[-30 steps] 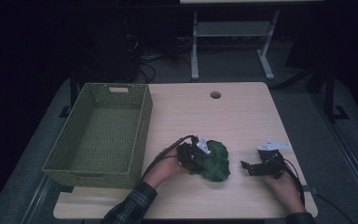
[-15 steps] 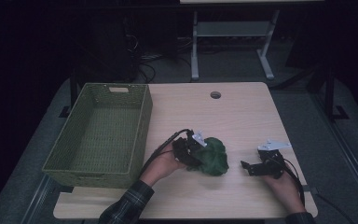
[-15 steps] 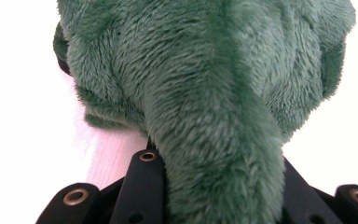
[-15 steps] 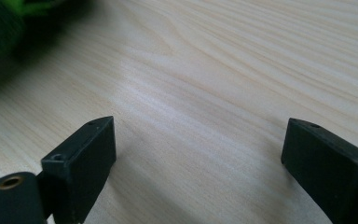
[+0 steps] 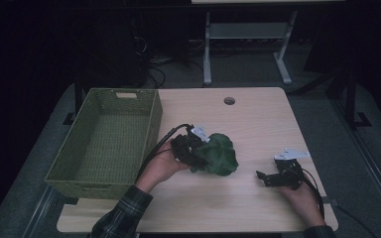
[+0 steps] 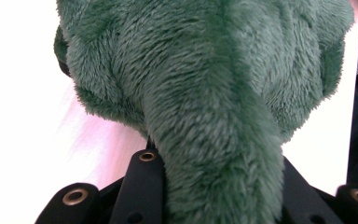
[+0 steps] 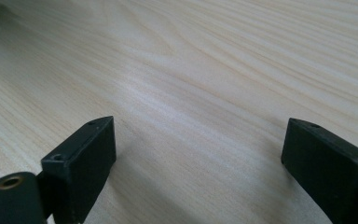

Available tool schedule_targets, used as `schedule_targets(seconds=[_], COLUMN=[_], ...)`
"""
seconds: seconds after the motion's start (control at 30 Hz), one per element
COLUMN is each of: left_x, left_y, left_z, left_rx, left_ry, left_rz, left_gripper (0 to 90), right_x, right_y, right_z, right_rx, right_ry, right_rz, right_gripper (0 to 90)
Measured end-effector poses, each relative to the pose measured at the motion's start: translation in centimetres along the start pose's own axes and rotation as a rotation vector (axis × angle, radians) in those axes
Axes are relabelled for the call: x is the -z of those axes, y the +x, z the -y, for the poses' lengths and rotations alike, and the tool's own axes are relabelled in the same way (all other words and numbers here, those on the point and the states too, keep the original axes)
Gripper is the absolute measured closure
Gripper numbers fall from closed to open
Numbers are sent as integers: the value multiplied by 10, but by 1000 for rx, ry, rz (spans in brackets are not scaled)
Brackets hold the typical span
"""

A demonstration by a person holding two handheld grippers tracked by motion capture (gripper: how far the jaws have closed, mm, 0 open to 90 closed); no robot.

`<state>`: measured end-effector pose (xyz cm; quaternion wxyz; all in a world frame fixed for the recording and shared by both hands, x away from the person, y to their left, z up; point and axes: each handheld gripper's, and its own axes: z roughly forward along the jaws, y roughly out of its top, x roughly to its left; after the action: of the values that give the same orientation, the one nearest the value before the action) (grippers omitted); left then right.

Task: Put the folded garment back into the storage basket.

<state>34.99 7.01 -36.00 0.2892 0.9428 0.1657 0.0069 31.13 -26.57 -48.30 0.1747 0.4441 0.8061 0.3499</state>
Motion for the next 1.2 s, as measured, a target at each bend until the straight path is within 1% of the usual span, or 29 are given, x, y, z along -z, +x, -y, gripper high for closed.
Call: schedule_targets(seconds=[0.2,0.23,0.27,0.37,0.4,0.47,0.5,0.6,0.83,1.03,1.2], left_x=[22,27,31,43,47,54,57,68,95,116,135], left_y=[4,5,6,9,11,13,14,18,29,39,47], left_z=[0,0,1,2,2,4,5,9,24,42,59], left_rx=[12,1,10,22,19,33,31,49,96,138,185], left_ry=[-13,-8,-13,-25,-25,-36,-32,-40,-56,-65,-76], left_rz=[-25,-34,-38,-51,-53,-66,-68,-89,-146,-194,-236], left_gripper=[729,728,729,728,728,728,728,728,728,728,727], right_x=[0,0,0,0,0,0,0,0,0,0,0], right_y=[0,0,0,0,0,0,0,0,0,0,0], right_z=[0,0,0,0,0,0,0,0,0,0,0], right_rx=[-1,0,0,0,0,0,0,0,-3,1,-1], right_ry=[1,0,0,0,0,0,0,0,1,0,0], right_rz=[0,0,0,0,0,0,0,0,0,0,0], right_gripper=[96,96,96,96,96,96,96,96,96,96,96])
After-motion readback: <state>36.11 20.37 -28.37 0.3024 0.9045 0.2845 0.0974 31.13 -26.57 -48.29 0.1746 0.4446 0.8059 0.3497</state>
